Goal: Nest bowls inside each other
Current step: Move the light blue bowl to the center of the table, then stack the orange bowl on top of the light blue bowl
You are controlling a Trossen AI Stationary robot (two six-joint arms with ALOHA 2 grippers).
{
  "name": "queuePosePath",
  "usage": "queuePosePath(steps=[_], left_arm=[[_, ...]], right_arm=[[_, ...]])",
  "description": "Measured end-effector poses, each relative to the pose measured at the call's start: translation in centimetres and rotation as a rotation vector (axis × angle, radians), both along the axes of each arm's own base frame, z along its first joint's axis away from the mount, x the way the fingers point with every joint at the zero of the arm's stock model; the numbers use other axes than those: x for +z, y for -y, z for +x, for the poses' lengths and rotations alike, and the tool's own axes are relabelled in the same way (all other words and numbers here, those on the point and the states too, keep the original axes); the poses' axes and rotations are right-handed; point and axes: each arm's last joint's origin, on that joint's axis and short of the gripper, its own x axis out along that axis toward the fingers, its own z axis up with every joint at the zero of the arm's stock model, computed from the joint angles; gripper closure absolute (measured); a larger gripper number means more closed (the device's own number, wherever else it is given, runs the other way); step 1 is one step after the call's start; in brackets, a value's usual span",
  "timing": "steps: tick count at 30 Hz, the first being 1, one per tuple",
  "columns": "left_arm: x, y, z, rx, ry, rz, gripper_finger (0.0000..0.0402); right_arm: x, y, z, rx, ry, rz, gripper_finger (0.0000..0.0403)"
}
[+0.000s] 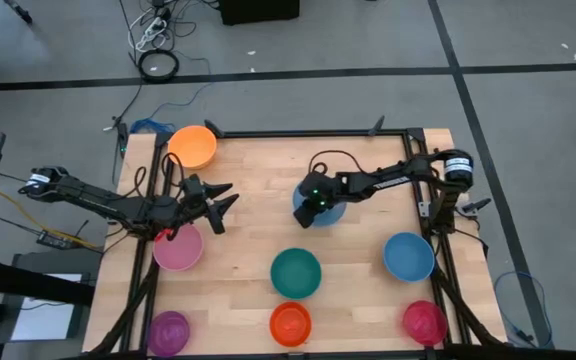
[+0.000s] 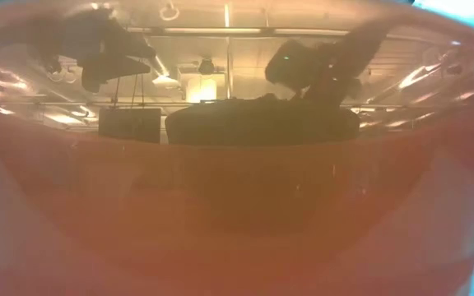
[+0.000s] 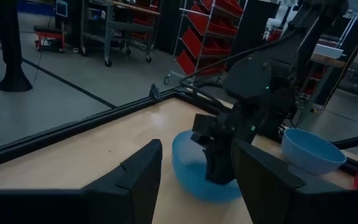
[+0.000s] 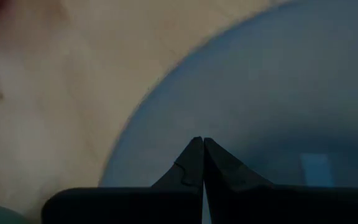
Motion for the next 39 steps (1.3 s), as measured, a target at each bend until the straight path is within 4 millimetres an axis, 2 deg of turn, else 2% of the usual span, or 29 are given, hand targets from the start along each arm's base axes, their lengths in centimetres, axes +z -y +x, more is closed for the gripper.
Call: queuePosePath(steps=[6,11,17,22,26,29,34,39], left_arm=[[0.0,0.0,0.0,-0.001,-0.002,0.001,0.0200],[0.0,0.0,0.0,-0.001,-0.001,0.000,0.0200],[-0.1,0.0,0.0,-0.003,-0.012,0.002,0.0200],[-0.2,0.1,0.0,-0.027,-0.021,0.007,0.0200],[-0.3,0.0,0.0,-0.021,-0.040,0.013,0.0200],[-0.4,-0.4,0.0,0.034,-0.057,0.025,0.0200],[-0.8,-1.8,-0.1,0.194,-0.110,-0.026,0.0200],[0.8,-3.8,-0.2,0.331,-0.305,-0.110,0.0199]], right_arm=[[0.7,-0.4,3.6,0.093,0.046,-0.003,0.0403],[0.5,-0.5,5.9,0.146,0.008,-0.021,0.0403],[1.1,-0.4,6.9,0.183,0.039,-0.046,0.0403],[2.1,-0.5,6.7,0.233,0.064,-0.077,0.0403],[5.6,-0.8,6.2,0.247,0.164,-0.126,0.0403],[9.1,-0.6,5.0,0.224,0.215,-0.228,0.0403],[15.5,0.6,0.8,0.112,0.226,-0.442,0.0403],[20.3,0.8,-4.0,0.044,0.230,-0.544,0.0403]])
